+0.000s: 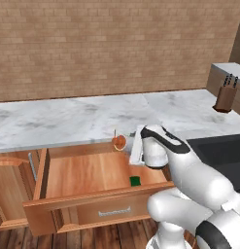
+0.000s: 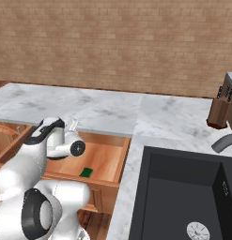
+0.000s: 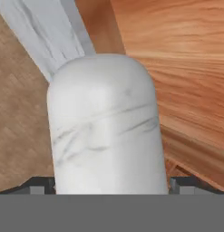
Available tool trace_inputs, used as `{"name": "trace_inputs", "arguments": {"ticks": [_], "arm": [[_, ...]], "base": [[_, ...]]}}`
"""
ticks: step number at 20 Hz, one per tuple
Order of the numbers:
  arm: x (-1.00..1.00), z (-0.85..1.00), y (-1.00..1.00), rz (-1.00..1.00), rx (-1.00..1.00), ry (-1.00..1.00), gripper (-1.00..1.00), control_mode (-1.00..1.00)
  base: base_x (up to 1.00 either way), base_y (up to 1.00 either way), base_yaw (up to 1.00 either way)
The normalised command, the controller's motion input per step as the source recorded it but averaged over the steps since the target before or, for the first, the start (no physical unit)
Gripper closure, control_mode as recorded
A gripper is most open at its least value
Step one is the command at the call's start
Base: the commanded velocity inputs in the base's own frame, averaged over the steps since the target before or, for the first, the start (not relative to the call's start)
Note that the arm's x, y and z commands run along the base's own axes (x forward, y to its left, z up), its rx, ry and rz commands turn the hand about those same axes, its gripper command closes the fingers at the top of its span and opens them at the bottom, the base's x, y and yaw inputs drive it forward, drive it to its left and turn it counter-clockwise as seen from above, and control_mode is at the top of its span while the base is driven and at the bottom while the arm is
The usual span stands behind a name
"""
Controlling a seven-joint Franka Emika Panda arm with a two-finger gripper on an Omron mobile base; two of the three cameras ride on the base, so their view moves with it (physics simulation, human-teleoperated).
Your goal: Restock the sink supplies by placing the sponge and soap dispenser on the counter and next to the sink. Make sure the soap dispenser is upright.
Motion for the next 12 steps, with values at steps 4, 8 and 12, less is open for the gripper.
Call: {"name": "trace_inputs", "arguments": {"ticks": [4, 8, 12], "arm": [[0.03, 1.0, -0.92, -0.28, 0.36, 0.26, 1.0, -1.0], [0.09, 1.0, -0.94, -0.26, 0.37, 0.32, 1.0, -1.0], [0.14, 0.21, -0.99, -0.14, 0.36, 0.26, 1.0, -1.0]], "base": [[0.0, 0.0, 0.0], [0.0, 0.0, 0.0], [0.0, 0.0, 0.0]]}}
